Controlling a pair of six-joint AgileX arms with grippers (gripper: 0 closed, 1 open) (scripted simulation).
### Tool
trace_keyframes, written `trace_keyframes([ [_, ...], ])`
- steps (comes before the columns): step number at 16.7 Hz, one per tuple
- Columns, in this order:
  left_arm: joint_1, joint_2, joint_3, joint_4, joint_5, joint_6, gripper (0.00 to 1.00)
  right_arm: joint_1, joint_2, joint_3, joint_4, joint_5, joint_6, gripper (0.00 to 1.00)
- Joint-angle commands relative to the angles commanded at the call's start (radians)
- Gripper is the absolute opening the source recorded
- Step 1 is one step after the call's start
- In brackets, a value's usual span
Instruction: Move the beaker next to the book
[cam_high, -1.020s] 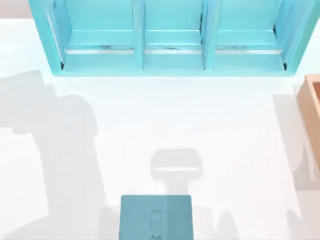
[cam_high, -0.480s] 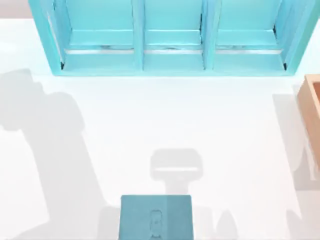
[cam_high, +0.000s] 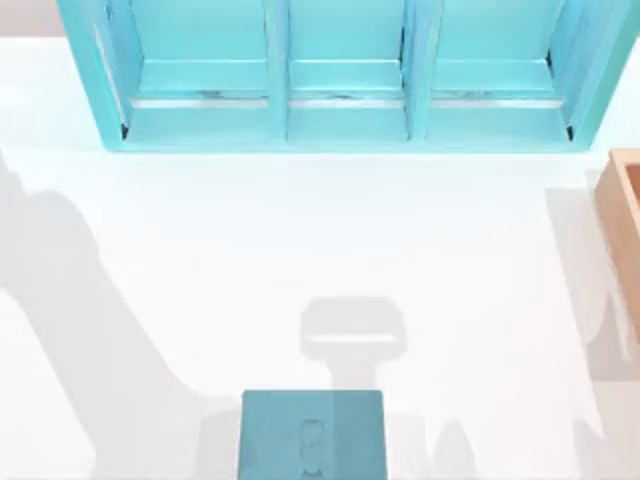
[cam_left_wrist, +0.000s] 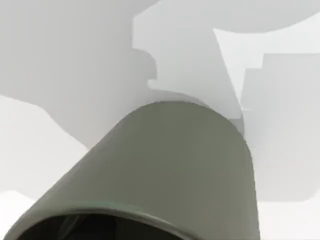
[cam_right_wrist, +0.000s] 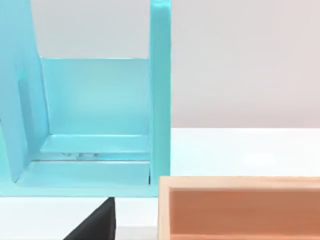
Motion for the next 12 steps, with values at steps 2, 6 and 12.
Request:
trace_keyframes([
  [2, 0.002, -0.006, -0.040, 0.036, 0.000, 0.003, 1.00, 0.000, 0.000, 0.000, 0.000, 0.000, 0.000, 1.00],
  [6, 0.003, -0.007, -0.043, 0.039, 0.000, 0.003, 1.00, 0.000, 0.000, 0.000, 0.000, 0.000, 0.000, 1.00],
  [12, 0.003, -0.007, -0.043, 0.039, 0.000, 0.003, 0.55, 0.000, 0.000, 0.000, 0.000, 0.000, 0.000, 1.00],
])
